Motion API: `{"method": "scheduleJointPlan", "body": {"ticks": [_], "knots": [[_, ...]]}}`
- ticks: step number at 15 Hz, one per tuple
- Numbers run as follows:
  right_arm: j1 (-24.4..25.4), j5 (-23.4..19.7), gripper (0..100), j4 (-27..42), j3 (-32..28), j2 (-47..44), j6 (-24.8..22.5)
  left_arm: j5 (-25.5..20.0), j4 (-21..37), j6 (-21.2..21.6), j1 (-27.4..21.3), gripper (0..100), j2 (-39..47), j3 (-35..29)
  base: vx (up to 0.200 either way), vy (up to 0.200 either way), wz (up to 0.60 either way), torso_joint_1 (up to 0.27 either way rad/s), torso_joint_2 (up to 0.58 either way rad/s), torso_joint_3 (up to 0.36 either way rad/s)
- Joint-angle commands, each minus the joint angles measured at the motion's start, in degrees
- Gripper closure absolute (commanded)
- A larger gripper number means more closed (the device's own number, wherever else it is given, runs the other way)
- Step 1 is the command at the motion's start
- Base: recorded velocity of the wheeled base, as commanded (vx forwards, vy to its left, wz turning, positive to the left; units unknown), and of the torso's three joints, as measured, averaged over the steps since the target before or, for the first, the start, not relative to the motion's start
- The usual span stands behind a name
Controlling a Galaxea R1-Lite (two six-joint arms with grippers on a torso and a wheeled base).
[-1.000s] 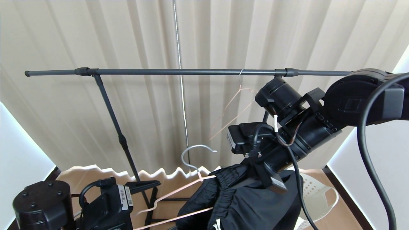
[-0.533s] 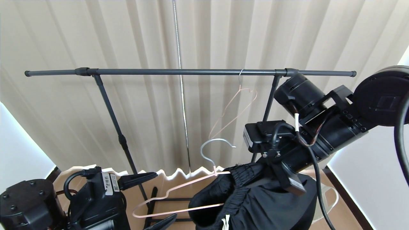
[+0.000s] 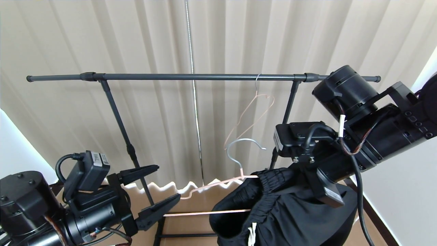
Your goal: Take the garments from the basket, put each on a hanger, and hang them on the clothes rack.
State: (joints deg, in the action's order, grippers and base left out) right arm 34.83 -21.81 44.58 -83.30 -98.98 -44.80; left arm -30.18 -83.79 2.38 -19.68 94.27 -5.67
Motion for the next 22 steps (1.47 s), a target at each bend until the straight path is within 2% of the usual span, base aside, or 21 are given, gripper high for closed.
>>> {"method": "scheduleJointPlan", "body": {"ticks": [1,2,4,5,8,9,10,14,15,16,20,22], "knots": [[0.1,1.1,100,0.0,0.2,0.7,0.5,-0.1,0.0,-1.1,1.7,0,-0.2,-0.9,0.000,0.000,0.00,0.000,0.00,0.000],[0.0,2.8,100,-0.1,0.0,0.8,1.4,-0.1,0.5,-3.3,2.3,0,-1.4,-0.4,0.000,0.000,0.00,0.000,0.00,0.000],[0.1,6.0,100,-2.0,0.3,1.6,2.5,0.0,1.3,-4.0,2.9,0,-1.5,0.7,0.000,0.000,0.00,0.000,0.00,0.000],[0.2,9.8,100,-4.6,1.6,2.5,3.7,0.3,3.6,-4.1,3.0,0,-1.5,2.4,0.000,0.000,0.00,0.000,0.00,0.000],[0.2,11.4,100,-10.8,5.3,4.3,3.8,0.7,12.0,-4.9,0.3,0,-1.1,5.2,0.000,0.000,0.00,0.000,0.00,0.000],[0.2,12.3,100,-15.1,7.7,5.1,3.8,3.6,16.5,-6.2,-2.0,0,-0.6,4.8,0.000,0.000,0.00,0.000,0.00,0.000],[0.2,14.0,100,-18.0,9.3,5.5,3.8,5.6,17.5,-7.7,-3.4,0,0.3,3.8,0.000,0.000,0.00,0.000,0.00,0.000],[0.4,15.6,100,-31.5,16.0,5.9,3.8,11.3,18.0,-17.8,-9.6,0,7.1,-0.6,0.000,0.000,0.00,0.000,0.00,0.000],[1.1,15.8,100,-34.3,17.3,6.0,3.8,14.0,18.0,-19.3,-10.9,0,9.4,-2.2,0.000,0.000,0.00,0.000,0.00,0.000],[1.4,16.1,100,-35.3,17.6,6.0,3.8,15.2,18.0,-20.0,-11.3,0,10.4,-2.9,0.000,0.000,0.00,0.000,0.00,0.000],[2.7,18.0,100,-43.1,22.6,7.6,3.8,27.2,18.8,-24.3,-13.9,0,18.6,-11.0,0.000,0.000,0.00,0.000,0.00,0.000],[3.8,18.2,100,-45.5,25.3,8.6,3.8,28.5,18.9,-25.3,-14.1,0,19.4,-13.6,0.000,0.000,0.00,0.000,0.00,0.000]]}}
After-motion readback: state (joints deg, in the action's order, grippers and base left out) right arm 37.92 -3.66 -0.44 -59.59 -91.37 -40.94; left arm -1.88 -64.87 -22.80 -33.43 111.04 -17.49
